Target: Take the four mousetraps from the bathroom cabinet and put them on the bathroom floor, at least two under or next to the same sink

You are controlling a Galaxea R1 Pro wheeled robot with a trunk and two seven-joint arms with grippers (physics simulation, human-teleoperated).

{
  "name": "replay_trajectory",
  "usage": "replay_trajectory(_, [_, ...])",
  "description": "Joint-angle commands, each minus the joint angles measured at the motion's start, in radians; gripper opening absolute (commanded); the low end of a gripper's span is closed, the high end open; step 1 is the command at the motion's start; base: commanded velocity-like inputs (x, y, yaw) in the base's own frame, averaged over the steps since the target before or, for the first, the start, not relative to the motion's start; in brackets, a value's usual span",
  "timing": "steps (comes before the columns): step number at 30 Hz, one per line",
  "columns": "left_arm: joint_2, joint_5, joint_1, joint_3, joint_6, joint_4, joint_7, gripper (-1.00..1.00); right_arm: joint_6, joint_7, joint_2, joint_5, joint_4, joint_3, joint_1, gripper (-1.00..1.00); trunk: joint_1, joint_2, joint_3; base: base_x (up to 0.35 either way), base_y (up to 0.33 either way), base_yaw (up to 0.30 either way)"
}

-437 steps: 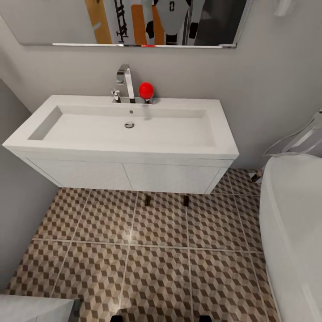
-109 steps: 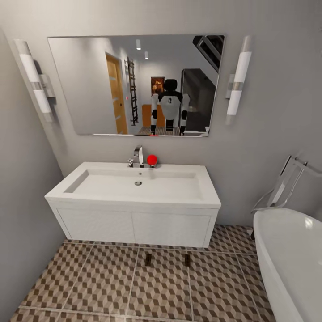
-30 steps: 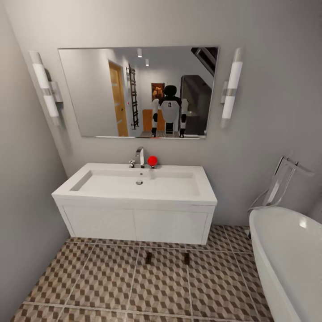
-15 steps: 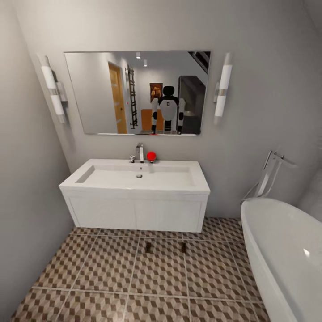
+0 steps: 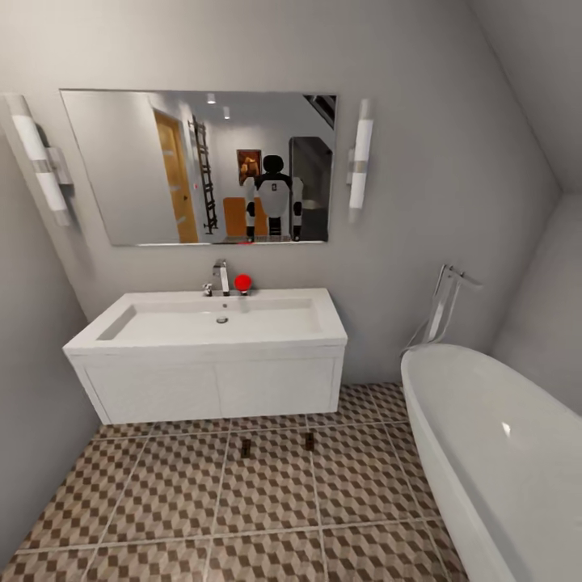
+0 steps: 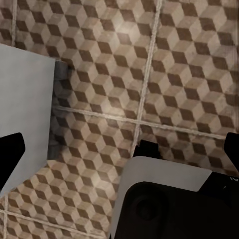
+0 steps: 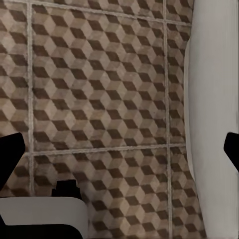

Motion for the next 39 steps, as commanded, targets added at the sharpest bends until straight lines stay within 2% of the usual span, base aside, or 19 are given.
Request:
replay_trajectory(1, [0.000,0.000,0.000,0.000,0.000,0.000,0.000,1.00,0.000,0.000,0.000,0.000,0.000,0.000,0.000,1.00,0.000,0.000,0.000,-0.004,0.000,-0.283])
replay_trajectory(15, [0.000,0.000,0.000,0.000,0.000,0.001,0.000,1.00,0.000,0.000,-0.002,-0.002,0.000,-0.001,0.000,1.00,0.000,0.000,0.000,-0.001,0.000,-0.286])
replay_trajectory(39, [0.000,-0.002,0.000,-0.001,0.000,0.000,0.000,1.00,0.006,0.001,0.010,-0.011,0.010,-0.004,0.008,1.00,0.000,0.000,0.000,0.000,0.000,-0.287])
